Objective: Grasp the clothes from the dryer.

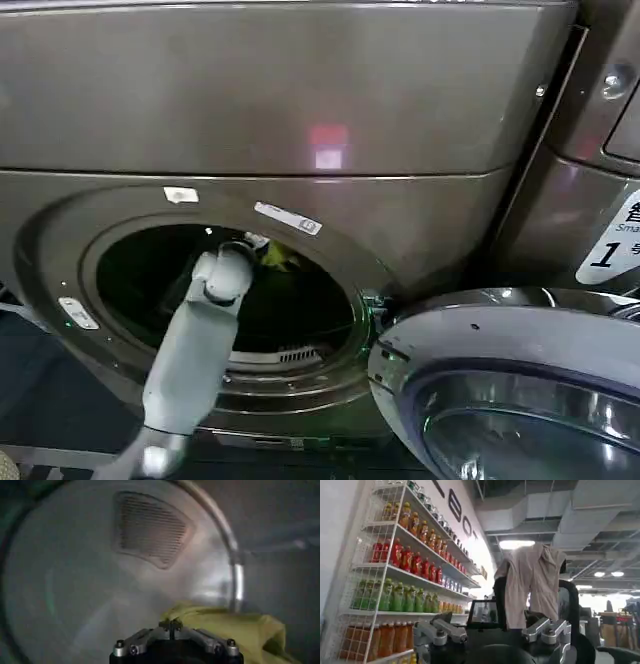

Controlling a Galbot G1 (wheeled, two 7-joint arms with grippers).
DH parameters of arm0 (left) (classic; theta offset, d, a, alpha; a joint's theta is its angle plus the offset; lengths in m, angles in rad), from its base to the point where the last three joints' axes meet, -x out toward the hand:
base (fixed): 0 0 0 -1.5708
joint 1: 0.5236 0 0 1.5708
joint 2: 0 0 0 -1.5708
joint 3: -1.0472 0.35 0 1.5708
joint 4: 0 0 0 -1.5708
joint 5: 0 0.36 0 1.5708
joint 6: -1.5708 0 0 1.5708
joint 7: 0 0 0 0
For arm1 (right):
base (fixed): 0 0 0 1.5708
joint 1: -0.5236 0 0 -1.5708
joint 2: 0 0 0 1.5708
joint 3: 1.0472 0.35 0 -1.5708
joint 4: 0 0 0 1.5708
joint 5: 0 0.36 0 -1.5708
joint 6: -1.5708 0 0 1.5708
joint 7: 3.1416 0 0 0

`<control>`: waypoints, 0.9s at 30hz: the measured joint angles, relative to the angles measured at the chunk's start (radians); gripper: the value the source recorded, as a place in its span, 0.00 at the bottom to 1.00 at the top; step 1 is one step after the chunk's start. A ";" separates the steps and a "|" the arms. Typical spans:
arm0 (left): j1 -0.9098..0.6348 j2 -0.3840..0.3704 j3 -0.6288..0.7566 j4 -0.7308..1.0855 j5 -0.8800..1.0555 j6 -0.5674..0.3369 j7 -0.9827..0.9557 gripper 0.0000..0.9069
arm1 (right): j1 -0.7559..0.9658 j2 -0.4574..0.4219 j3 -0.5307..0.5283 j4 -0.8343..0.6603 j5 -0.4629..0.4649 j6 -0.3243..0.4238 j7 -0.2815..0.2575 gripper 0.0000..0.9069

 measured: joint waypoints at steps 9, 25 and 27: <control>0.022 -0.027 -0.024 -0.034 -0.193 0.049 -0.176 0.00 | 0.007 0.001 0.000 -0.002 -0.010 0.020 0.003 1.00; 0.029 -0.039 -0.037 -0.053 -0.333 0.077 -0.260 0.00 | 0.004 0.001 0.009 0.005 -0.031 0.012 -0.002 1.00; 0.029 -0.038 -0.038 -0.053 -0.339 0.078 -0.262 0.00 | 0.005 0.001 0.013 0.007 -0.034 0.004 -0.004 1.00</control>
